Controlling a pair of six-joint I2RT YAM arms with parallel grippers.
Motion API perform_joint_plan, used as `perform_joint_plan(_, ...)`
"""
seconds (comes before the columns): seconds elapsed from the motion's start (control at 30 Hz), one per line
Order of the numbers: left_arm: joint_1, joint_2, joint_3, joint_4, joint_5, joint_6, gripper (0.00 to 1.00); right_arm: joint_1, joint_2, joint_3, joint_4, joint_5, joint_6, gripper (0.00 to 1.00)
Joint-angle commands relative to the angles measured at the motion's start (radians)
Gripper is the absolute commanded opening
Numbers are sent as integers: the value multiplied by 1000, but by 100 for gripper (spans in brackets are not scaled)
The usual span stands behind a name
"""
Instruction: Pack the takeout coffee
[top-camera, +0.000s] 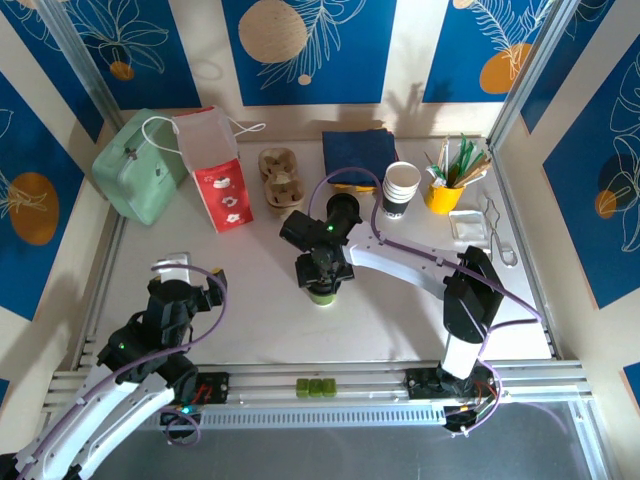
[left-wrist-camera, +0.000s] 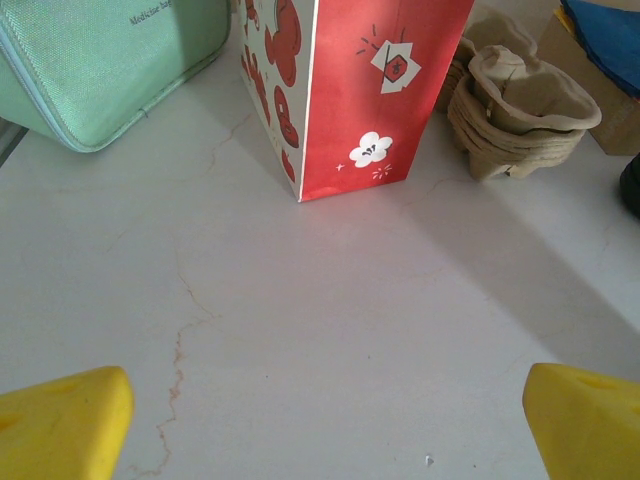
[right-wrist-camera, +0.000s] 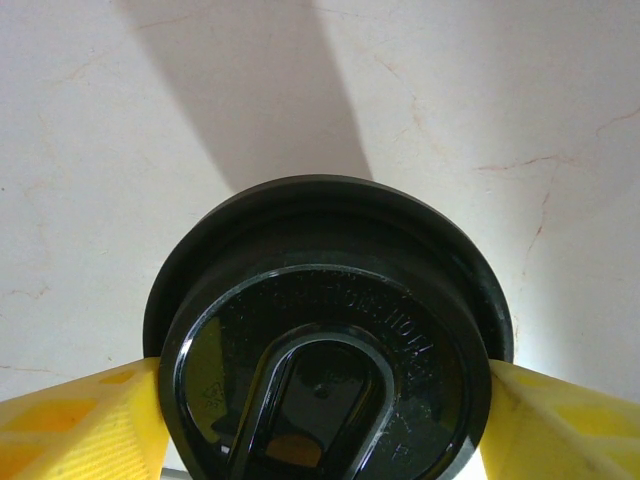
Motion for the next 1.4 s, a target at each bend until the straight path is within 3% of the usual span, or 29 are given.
perform_joint_plan(0.0,-5,-8,-4,11,3,11,99,-10,10,-3,-10,-1,-2,77)
perform_joint_plan(0.63,-5,-11,-1,7,9,10,100,-110,-104,-96,-22,47,-42,73)
perform_joint_plan(1.37,-5,-12,5,-5,20,4,99,-601,-279,-241,74,46,-253,72)
